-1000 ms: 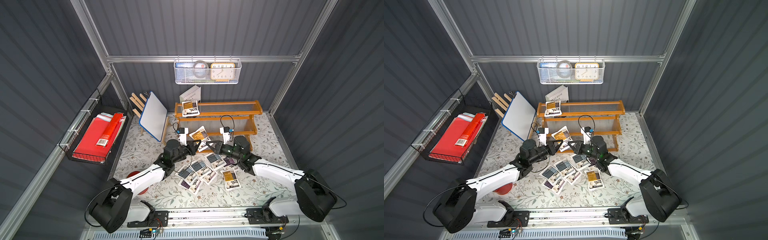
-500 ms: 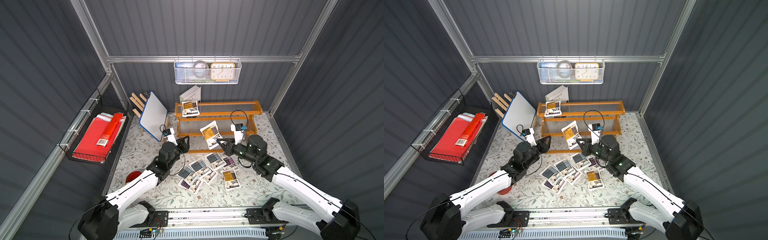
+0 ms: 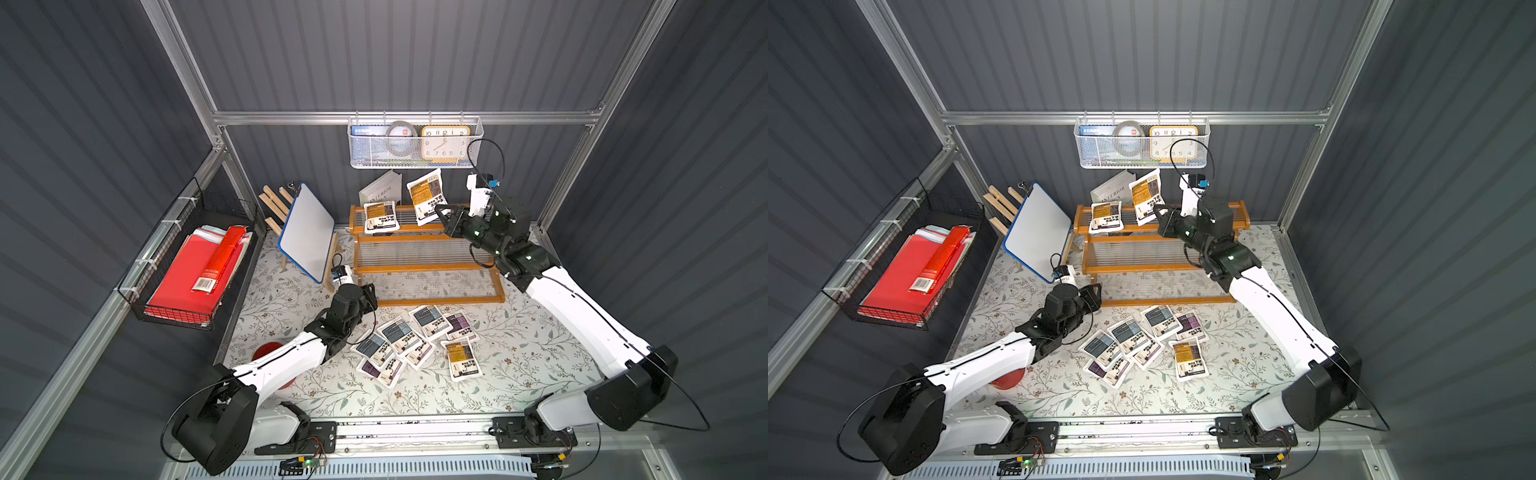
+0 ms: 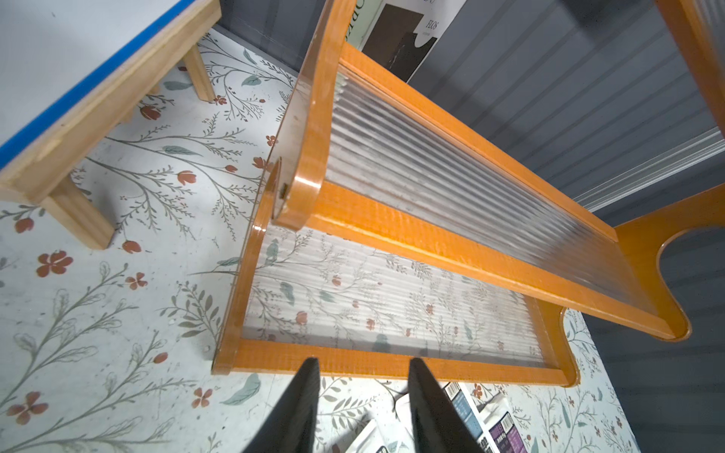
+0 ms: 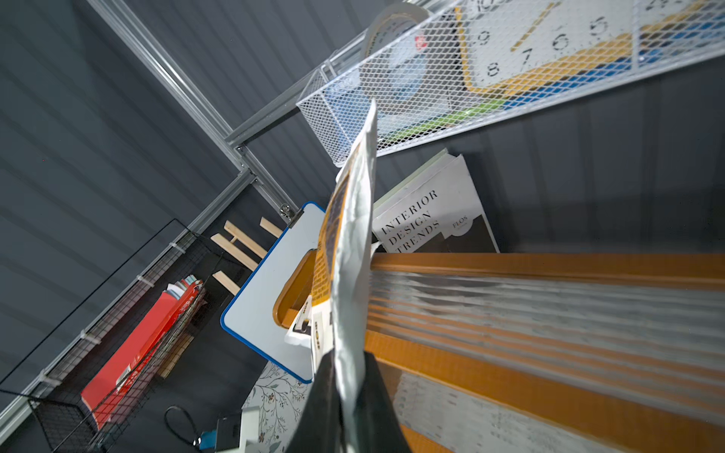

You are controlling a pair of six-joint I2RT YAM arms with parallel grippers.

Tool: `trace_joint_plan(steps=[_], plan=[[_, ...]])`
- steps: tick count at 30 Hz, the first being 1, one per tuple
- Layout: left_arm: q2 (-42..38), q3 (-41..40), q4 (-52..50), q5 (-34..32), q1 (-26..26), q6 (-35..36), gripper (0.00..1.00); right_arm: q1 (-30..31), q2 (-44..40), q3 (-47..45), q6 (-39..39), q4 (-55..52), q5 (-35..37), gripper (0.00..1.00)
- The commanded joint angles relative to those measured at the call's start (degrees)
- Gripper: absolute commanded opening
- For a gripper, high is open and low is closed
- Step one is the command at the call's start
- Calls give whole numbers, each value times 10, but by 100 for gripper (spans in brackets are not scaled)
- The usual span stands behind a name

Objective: Place the bagged coffee beans on the shelf by color
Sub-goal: Place the bagged coffee beans on the shelf.

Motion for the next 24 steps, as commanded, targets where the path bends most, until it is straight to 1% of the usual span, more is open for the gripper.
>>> trace_joint_plan(steps=[1, 6, 11, 16, 19, 24], plan=[[10, 20, -1, -14, 2, 24, 42, -7, 20, 36, 38, -18, -18, 0], [42, 42, 4, -13, 2, 39, 42, -20, 43, 52, 69, -7, -28, 0], [65, 56, 11, -2, 2, 43, 42, -29, 53, 42, 93, -9, -26, 0], [73, 59, 8, -6, 2, 48, 39, -34, 67, 27, 113, -1, -28, 0], [74, 60, 7, -4, 2, 51, 39, -35, 73, 16, 124, 9, -51, 0], [68, 61, -1, -10, 2, 55, 39, -36, 76, 2, 128, 8, -43, 0]])
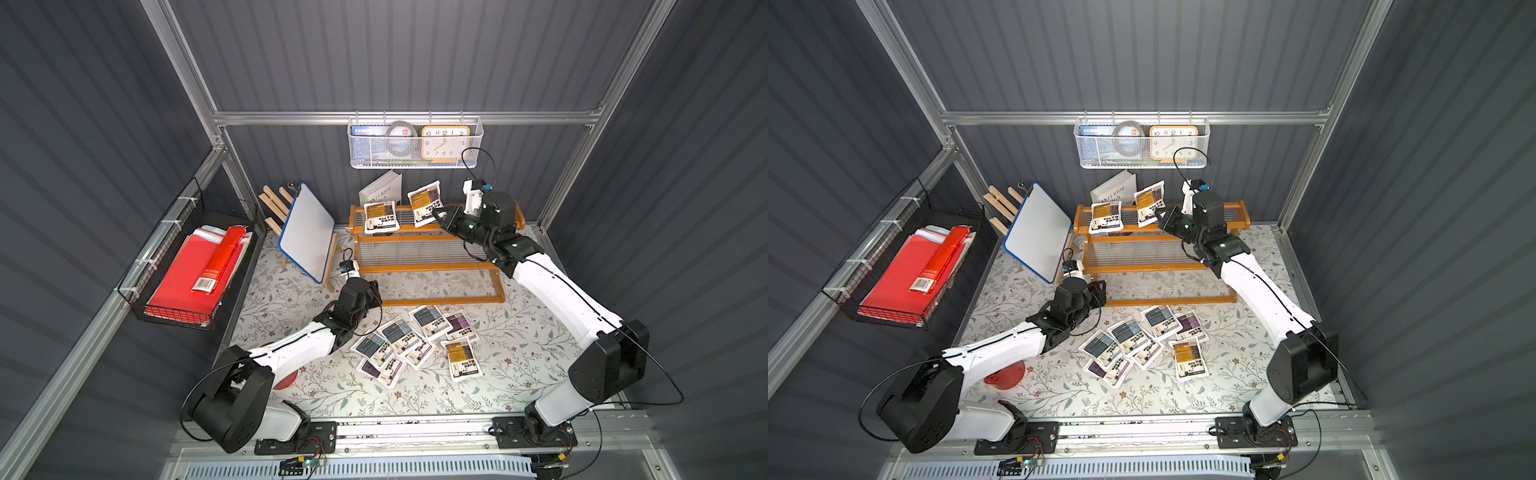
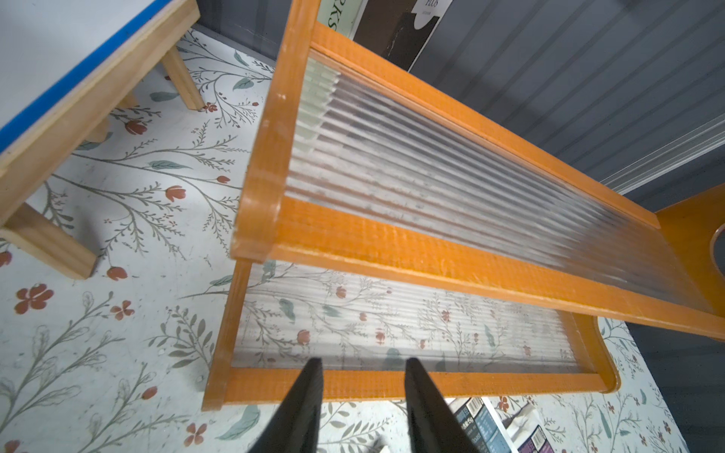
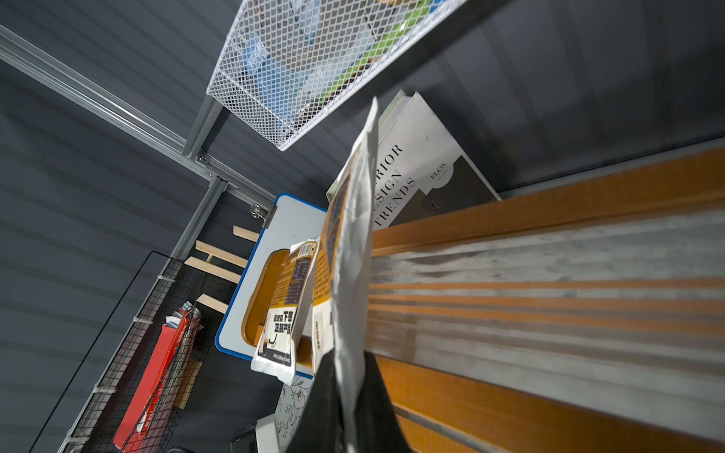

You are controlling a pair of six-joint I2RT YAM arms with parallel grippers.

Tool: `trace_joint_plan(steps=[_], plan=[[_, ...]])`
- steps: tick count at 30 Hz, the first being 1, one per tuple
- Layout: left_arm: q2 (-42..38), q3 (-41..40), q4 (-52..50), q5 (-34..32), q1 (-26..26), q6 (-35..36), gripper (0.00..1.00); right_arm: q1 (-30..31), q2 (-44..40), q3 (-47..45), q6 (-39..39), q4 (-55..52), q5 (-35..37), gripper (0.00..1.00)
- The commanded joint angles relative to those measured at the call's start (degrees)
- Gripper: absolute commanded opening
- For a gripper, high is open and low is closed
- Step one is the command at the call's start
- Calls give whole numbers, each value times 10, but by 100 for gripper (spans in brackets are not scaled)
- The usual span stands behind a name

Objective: Place the bagged coffee beans on the shelf by color
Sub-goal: Place the bagged coffee beans on the shelf.

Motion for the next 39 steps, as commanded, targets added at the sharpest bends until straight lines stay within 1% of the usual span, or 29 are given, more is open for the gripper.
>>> trace_joint_plan(steps=[1, 4, 6, 10, 14, 16, 18, 20, 24, 26, 27, 28, 31, 34, 39], plan=[[0, 16, -8, -5, 2, 16, 39, -3, 6, -12, 11, 15, -4, 0], [0, 15, -11, -8, 2, 17, 39, -3, 2, -29, 12, 17, 0, 0], [-1, 14, -9, -7, 2, 16, 39, -3, -1, -39, 8, 18, 30, 1], [0, 16, -9, -4, 2, 18, 39, -4, 3, -38, -3, 18, 40, 8], [2, 13, -6, -1, 2, 15, 39, -4, 5, -37, -8, 9, 58, 24], [1, 12, -6, -1, 2, 14, 39, -4, 5, -40, -8, 9, 62, 30], [0, 12, -6, 0, 2, 14, 39, -4, 5, -39, -6, 12, 64, 39], [1, 12, -6, 3, 2, 13, 39, -3, 4, -38, -6, 15, 64, 45], [1, 12, -4, 5, 2, 13, 39, -3, -9, -40, -7, 4, 81, 57], [1, 13, -4, 6, 2, 16, 39, -3, -20, -43, -14, -12, 93, 67], [1, 14, -5, 6, 2, 17, 40, -3, -27, -47, -20, -18, 100, 69], [1, 15, -6, 6, 2, 19, 40, -3, -35, -52, -22, -29, 114, 71], [3, 19, -10, 7, 2, 21, 40, -2, -66, -81, -28, -46, 156, 70], [7, 21, -10, 15, 2, 21, 41, -1, -104, -121, -33, -58, 183, 70], [23, 28, -13, 49, 2, 36, 40, -1, -181, -194, -68, -94, 224, 69]])
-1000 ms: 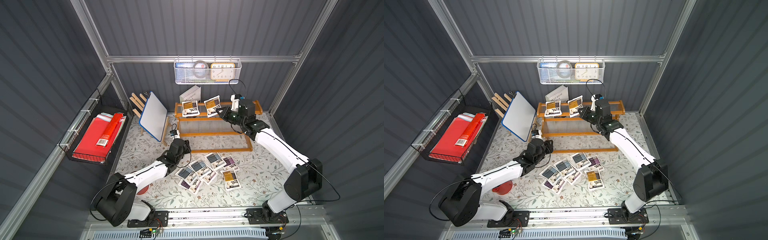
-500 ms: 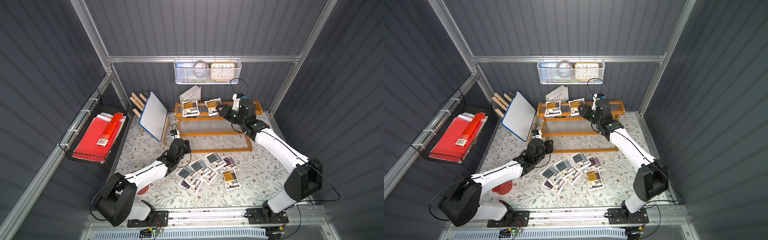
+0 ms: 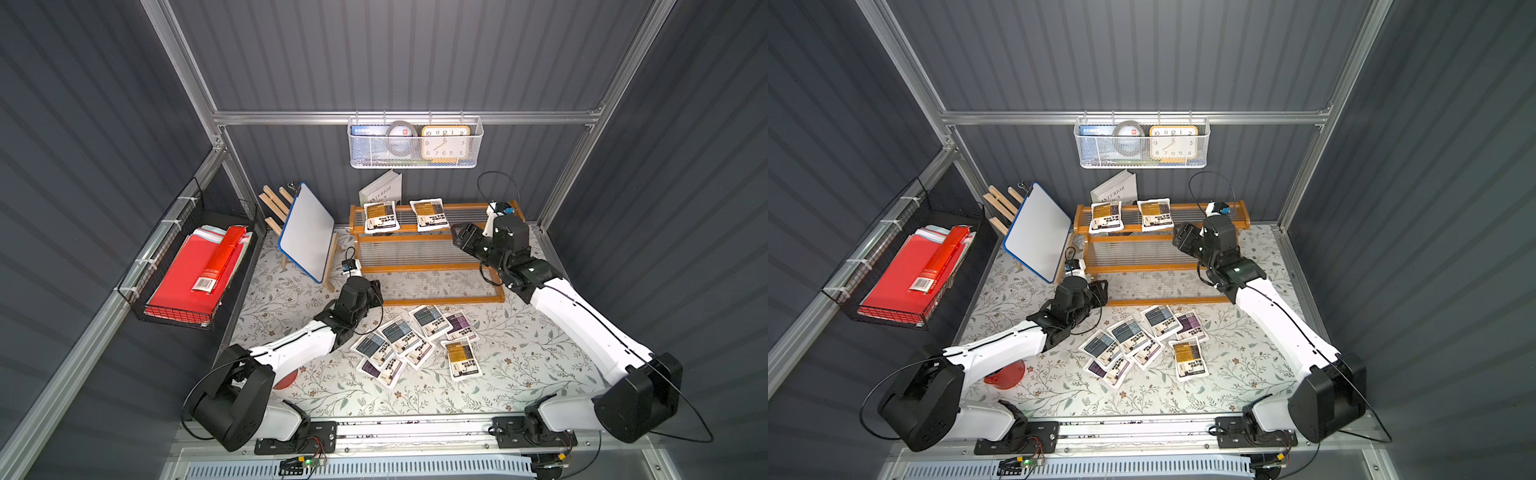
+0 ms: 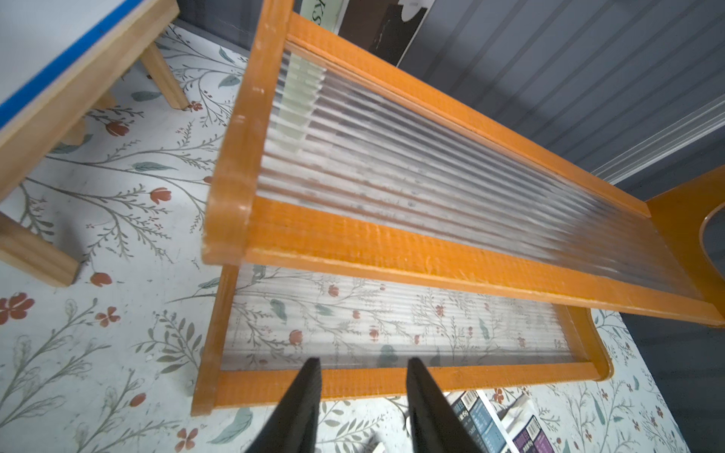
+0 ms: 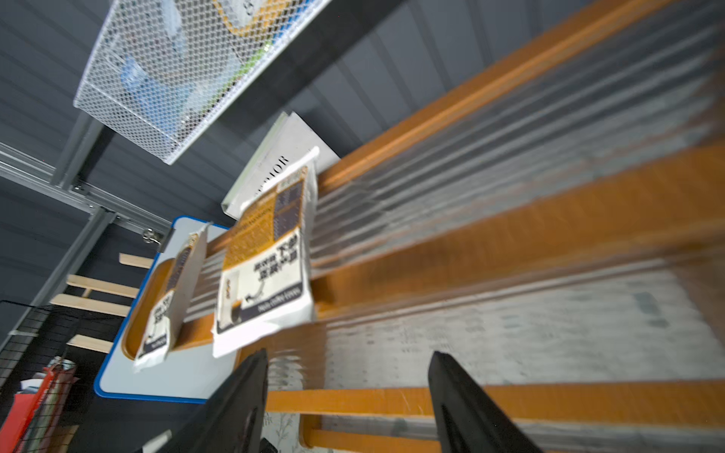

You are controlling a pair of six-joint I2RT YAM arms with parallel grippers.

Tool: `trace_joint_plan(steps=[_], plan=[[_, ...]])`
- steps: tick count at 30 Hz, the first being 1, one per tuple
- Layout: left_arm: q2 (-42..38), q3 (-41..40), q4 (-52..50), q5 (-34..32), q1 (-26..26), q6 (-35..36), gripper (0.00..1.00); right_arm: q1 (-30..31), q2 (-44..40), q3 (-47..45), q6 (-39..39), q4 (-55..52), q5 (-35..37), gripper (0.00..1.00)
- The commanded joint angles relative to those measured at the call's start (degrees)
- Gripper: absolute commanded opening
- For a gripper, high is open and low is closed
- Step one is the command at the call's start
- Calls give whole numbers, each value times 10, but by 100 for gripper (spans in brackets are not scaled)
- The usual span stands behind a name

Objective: Place the bagged coffee beans on the shelf by color
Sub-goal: Place the bagged coffee beans on the shelf, then pick up the bagged coffee beans at the center of the board.

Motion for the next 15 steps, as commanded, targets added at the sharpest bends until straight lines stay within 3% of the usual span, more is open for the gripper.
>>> trace_joint_plan(steps=[1, 4, 7, 15], plan=[[19, 22, -14, 26, 2, 31, 40, 2, -49, -44, -42, -54, 48, 69], [33, 27, -13, 46, -3, 56, 40, 8, -100, -105, -64, -90, 40, 65], [43, 25, 6, 74, -22, 76, 40, 28, -132, -162, -69, -137, 16, 51], [106, 48, 29, 186, -67, 98, 47, 65, -208, -332, -40, -177, -100, 34]])
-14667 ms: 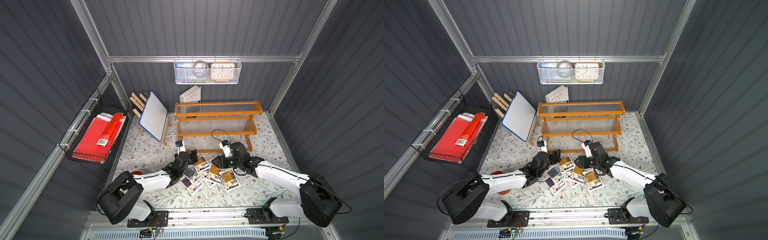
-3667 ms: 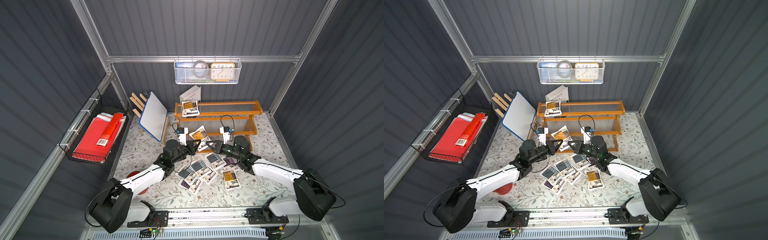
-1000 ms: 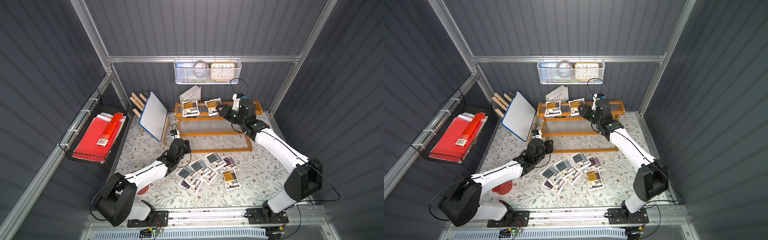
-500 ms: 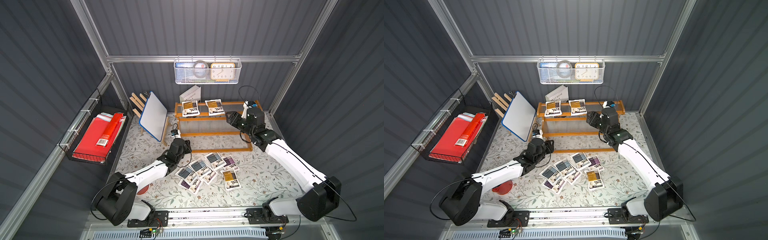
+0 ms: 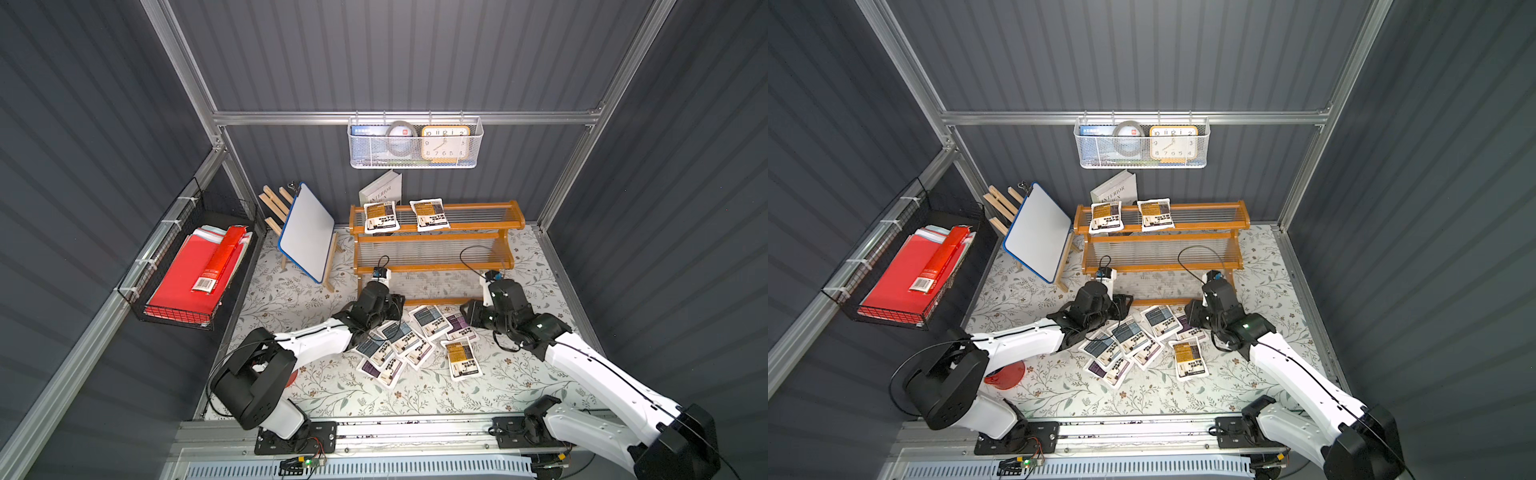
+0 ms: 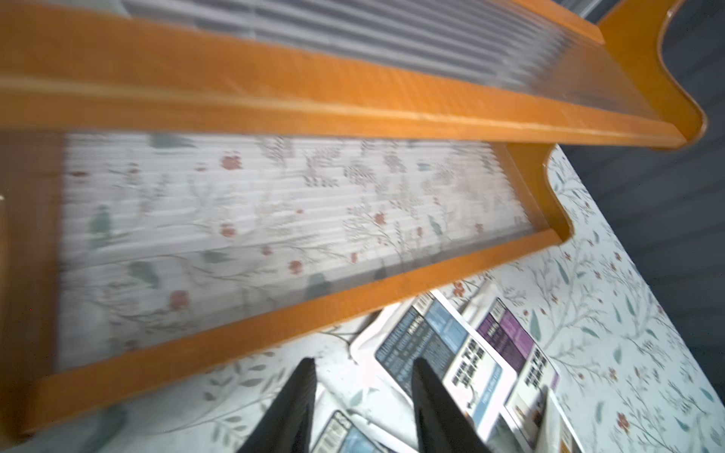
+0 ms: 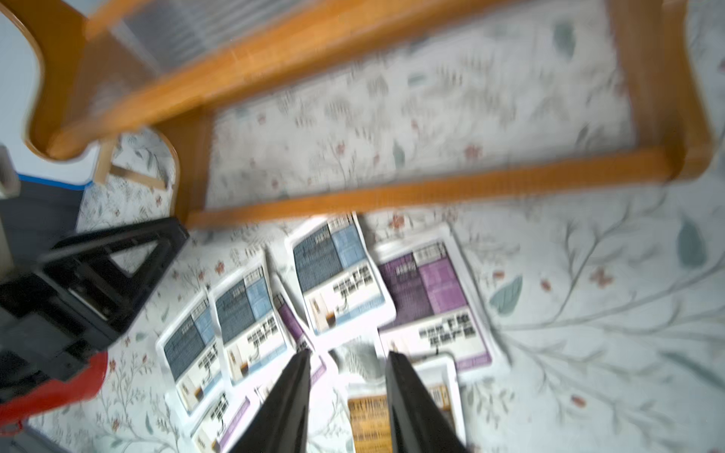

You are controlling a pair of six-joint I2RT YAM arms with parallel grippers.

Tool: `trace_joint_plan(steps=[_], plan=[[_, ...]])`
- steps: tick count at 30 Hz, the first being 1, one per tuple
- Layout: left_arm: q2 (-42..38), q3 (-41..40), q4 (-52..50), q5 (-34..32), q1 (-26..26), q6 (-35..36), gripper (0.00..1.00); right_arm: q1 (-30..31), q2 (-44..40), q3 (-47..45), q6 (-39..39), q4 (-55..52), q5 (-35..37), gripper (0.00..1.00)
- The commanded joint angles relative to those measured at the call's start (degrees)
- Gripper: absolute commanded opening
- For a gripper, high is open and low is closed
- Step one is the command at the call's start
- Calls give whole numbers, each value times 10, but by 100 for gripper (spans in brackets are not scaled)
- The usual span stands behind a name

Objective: Place the bagged coffee beans on the shelf by color
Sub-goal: Pick up the bagged coffee beans at the center of the board.

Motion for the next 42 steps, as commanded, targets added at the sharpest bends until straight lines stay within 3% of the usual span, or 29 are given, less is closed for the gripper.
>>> trace_joint_plan(steps=[1, 5, 14, 18, 25, 31, 42], plan=[[26, 24, 20, 80, -6, 21, 48, 8, -28, -45, 16, -32, -56, 32], [53, 50, 5, 123, -19, 36, 51, 12, -31, -92, 17, -39, -83, 29], [59, 54, -26, 149, -29, 52, 53, 17, 18, -148, 32, 20, -131, 23], [50, 35, -33, 220, -28, 68, 55, 17, 43, -160, 33, 64, -145, 23], [75, 27, -48, 301, -28, 96, 68, 17, 94, -146, 8, 115, -141, 23], [107, 30, -54, 318, -28, 105, 70, 17, 147, -137, -4, 155, -141, 22], [171, 46, -46, 350, -20, 119, 73, 17, 161, -146, -20, 196, -167, 22]])
